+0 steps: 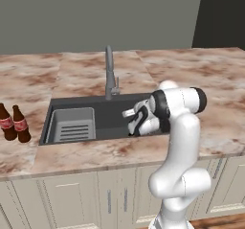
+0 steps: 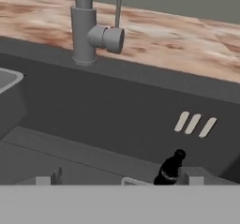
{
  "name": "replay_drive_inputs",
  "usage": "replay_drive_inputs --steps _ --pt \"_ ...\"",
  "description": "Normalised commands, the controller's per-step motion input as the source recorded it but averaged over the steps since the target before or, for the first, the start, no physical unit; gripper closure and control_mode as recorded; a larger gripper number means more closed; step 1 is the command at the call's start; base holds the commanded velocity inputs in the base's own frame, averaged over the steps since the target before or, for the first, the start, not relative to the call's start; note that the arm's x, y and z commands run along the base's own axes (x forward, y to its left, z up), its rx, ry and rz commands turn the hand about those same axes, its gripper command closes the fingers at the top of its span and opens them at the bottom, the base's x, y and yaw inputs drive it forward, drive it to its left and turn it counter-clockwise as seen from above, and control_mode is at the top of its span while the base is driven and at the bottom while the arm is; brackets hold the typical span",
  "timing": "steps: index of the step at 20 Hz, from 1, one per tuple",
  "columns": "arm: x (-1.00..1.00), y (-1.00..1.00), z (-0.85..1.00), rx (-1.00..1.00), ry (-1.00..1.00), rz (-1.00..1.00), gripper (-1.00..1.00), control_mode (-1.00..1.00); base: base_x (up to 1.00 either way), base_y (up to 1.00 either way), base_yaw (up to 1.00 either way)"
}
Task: Place the large bottle from the dining counter next to the other large bottle outside the sink, and place the small bottle from the dining counter next to the other small bottle inside the sink.
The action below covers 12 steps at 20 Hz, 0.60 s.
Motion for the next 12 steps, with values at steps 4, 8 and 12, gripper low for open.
replay_drive_inputs --steps 4,8,12 --pt "-0.18 -0.02 0.32 -0.15 0.00 0.00 -1.00 -1.00 0.00 0.00 0.00" --pt "-0.59 0.00 0.12 -0.10 0.00 0.00 -1.00 -1.00 0.00 0.00 0.00" --pt "-0.74 0.00 0.22 -0.05 -0.02 0.03 -1.00 -1.00 0.00 0.00 0.00"
